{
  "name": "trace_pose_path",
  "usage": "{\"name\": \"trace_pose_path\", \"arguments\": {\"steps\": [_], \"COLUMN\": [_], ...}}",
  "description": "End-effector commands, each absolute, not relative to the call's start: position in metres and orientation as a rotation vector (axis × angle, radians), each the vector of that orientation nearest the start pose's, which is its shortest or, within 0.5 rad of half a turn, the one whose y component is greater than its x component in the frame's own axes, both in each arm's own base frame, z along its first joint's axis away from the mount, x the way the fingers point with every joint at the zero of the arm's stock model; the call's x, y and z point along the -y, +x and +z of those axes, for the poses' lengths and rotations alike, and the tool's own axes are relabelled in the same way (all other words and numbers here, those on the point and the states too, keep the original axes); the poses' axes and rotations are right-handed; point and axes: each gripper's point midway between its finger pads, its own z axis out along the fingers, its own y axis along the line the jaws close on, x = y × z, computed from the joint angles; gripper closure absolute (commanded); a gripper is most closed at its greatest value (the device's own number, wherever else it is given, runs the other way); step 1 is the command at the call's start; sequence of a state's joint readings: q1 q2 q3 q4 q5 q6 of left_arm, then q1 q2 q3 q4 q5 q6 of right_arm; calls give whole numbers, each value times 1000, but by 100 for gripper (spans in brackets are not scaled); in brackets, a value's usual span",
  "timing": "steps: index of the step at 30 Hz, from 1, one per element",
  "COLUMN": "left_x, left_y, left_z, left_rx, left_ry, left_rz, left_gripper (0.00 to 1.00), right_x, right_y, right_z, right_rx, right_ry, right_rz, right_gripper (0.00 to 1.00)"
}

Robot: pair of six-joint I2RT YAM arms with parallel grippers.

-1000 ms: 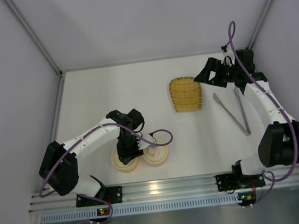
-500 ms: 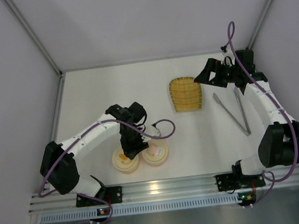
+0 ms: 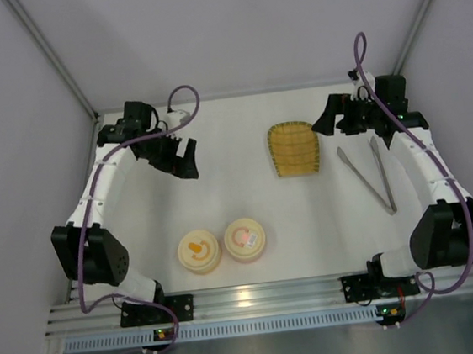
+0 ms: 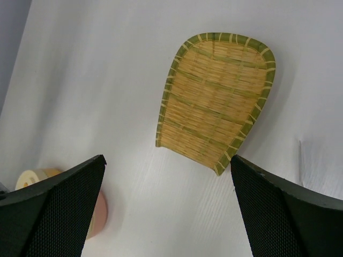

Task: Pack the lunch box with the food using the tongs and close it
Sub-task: Reset both arms

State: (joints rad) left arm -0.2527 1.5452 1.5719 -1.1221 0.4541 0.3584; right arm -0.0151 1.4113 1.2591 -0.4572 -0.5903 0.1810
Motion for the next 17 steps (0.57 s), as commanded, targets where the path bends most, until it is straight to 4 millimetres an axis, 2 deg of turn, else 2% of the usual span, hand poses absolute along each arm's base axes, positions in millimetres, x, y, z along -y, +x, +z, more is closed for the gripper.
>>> {"name": "trace_pose_path", "arguments": {"steps": [1, 2, 6, 7, 8, 11, 15, 17], "left_x": [129, 113, 93, 77, 68, 53, 40, 36], "left_y": [347, 366, 389, 394, 392, 391, 389, 390], "left_z": [207, 208, 189, 183, 172, 156, 147, 150], "left_rx": [-2421, -2389, -2377, -2385, -2409, -2429, -2436, -2417], "left_ry": [560, 451, 313, 256, 226, 189, 175, 188], "left_rz": [-722, -712, -651, -611, -582, -539, -483, -449], "left_gripper": [2, 2, 2, 2, 2, 2, 2, 2], "right_x": [-84, -81, -64, -61, -59, -52, -48, -48], "right_y": [373, 369, 361, 357, 355, 348, 347, 350], "right_z": [258, 254, 227, 217, 210, 191, 179, 179], "right_rx": [-2112, -2129, -2188, -2214, -2230, -2272, -2296, -2296], "right_ry": [-264, -266, -326, -327, -342, -353, -366, -366], "right_rz": [567, 549, 413, 397, 376, 331, 305, 305], "right_gripper": [1, 1, 1, 1, 1, 1, 1, 1]}}
